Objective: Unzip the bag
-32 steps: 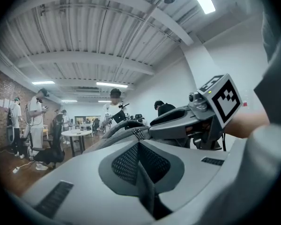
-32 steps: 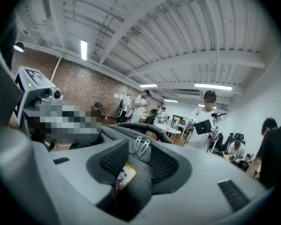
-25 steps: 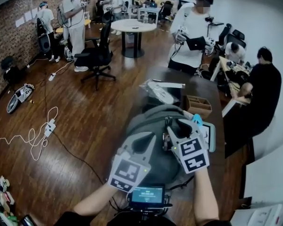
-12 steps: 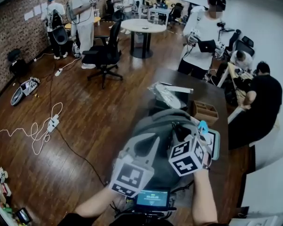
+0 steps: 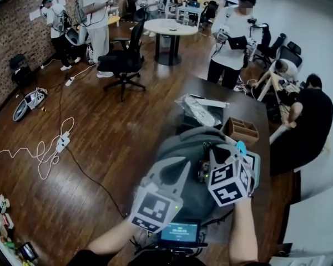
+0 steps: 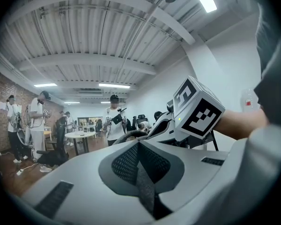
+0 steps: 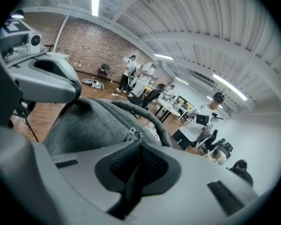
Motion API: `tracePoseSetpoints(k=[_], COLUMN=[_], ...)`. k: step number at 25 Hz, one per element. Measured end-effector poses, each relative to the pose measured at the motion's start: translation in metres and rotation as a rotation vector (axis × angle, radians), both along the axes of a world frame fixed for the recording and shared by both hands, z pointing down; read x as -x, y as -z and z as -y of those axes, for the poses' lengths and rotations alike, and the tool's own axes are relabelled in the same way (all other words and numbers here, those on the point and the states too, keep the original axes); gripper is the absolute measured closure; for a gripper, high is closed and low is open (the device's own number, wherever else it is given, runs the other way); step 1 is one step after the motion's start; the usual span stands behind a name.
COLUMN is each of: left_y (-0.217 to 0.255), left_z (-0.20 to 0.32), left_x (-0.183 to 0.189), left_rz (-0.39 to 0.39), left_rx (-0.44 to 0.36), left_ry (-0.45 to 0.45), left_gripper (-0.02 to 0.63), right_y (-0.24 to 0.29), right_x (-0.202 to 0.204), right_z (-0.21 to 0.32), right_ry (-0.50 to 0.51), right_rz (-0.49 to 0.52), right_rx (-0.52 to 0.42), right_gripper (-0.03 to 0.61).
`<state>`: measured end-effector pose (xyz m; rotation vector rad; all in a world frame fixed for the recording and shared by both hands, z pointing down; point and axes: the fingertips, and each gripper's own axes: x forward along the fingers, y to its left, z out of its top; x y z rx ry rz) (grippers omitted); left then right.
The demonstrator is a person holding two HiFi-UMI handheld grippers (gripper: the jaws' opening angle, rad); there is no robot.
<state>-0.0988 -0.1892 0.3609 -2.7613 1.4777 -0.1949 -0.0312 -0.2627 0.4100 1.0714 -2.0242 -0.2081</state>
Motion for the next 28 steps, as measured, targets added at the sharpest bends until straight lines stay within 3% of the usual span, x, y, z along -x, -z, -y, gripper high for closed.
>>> tracePoseSetpoints(k=[8, 12, 17, 28], left_y=[0.002, 0.001, -0.001, 0.015], left_z=[-0.001, -0.002, 0.002, 0.005], left_x=[0.003, 0.008, 0.014, -0.021], left_rz=[-0.015, -0.017, -0.021, -0.014], left_rx=[0.002, 0.006, 0.011, -0.011], left_ry=[0.004, 0.017, 0.03, -0.048], left_gripper=[0.615, 0.615, 0.615, 0.615], right_y=[-0.015, -0.016, -0.008, 0.031], right_x=[0.001, -0.001, -0.005, -0.029], right_z=[0.01, 0.018, 0.021, -0.025], right_ry=[-0.012, -0.005, 0.02, 0.118], right_rz=[-0.13, -0.256, -0.194, -0.139], right_rx=[0.053, 0.003, -0.023, 0.108], right_gripper=[0.541, 0.553, 0.563, 0.564])
